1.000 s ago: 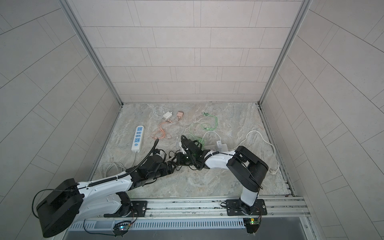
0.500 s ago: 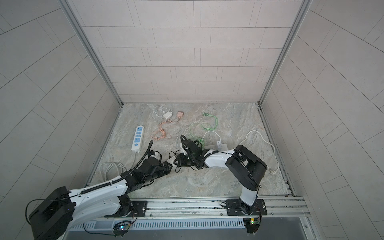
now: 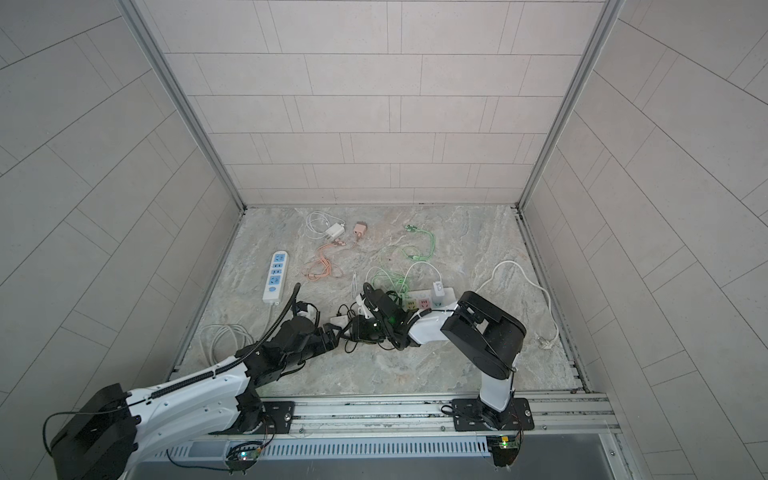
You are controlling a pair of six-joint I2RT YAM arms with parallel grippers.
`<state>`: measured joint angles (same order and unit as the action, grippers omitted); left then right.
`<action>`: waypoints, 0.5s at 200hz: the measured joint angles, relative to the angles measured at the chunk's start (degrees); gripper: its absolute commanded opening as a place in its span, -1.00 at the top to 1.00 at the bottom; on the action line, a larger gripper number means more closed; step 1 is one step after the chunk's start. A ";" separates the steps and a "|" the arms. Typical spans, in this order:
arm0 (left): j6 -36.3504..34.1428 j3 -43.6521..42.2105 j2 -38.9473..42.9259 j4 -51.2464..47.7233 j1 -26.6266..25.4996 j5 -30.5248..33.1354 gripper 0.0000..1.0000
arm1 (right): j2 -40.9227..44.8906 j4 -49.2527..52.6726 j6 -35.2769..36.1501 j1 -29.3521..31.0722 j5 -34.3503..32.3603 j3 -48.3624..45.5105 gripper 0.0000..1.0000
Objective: Insert the plug
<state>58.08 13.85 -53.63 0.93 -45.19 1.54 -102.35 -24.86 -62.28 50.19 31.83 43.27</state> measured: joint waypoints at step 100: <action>-2.29 2.01 -6.47 1.25 -0.24 0.04 -0.70 | 22.18 16.41 6.27 -1.75 -2.60 -2.49 -0.01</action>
<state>55.79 15.86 -60.10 2.17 -45.43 1.58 -80.16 -8.45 -56.01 48.45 29.23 40.77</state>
